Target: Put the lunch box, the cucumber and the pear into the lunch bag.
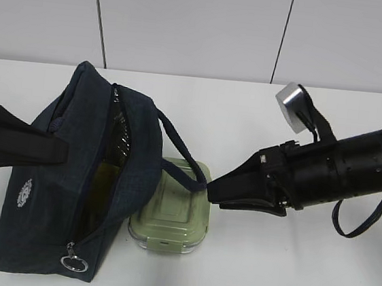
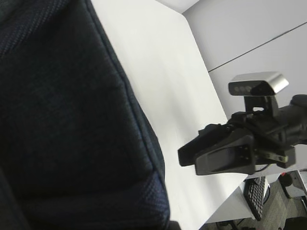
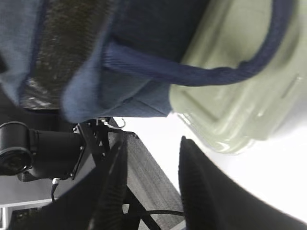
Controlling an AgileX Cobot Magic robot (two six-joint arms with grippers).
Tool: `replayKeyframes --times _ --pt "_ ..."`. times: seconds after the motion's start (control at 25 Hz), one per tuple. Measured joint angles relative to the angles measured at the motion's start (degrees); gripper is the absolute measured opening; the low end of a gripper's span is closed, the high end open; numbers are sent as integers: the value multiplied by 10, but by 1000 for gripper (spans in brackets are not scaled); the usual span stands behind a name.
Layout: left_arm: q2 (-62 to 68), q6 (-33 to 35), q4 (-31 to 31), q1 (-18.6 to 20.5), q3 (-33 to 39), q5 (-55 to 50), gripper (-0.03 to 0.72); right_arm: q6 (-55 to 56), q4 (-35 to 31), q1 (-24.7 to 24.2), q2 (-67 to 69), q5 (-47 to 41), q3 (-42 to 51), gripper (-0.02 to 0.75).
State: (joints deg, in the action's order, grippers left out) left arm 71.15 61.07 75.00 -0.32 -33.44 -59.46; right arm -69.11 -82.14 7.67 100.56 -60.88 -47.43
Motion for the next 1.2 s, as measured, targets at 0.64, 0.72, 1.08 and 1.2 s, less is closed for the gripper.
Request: replayKeyframes --times 0.64,0.72,1.08,1.2 --pt "0 0 9 0 0 1 -15 -32 -27 -77 72 -20 -1 292" --pt "0 0 12 0 0 1 -15 -32 -31 -77 73 -29 -1 292" --pt "0 0 26 0 0 2 -15 -59 -19 -77 73 -9 -1 571" --pt "0 0 27 0 0 2 -15 -59 -29 -76 73 -7 -1 601"
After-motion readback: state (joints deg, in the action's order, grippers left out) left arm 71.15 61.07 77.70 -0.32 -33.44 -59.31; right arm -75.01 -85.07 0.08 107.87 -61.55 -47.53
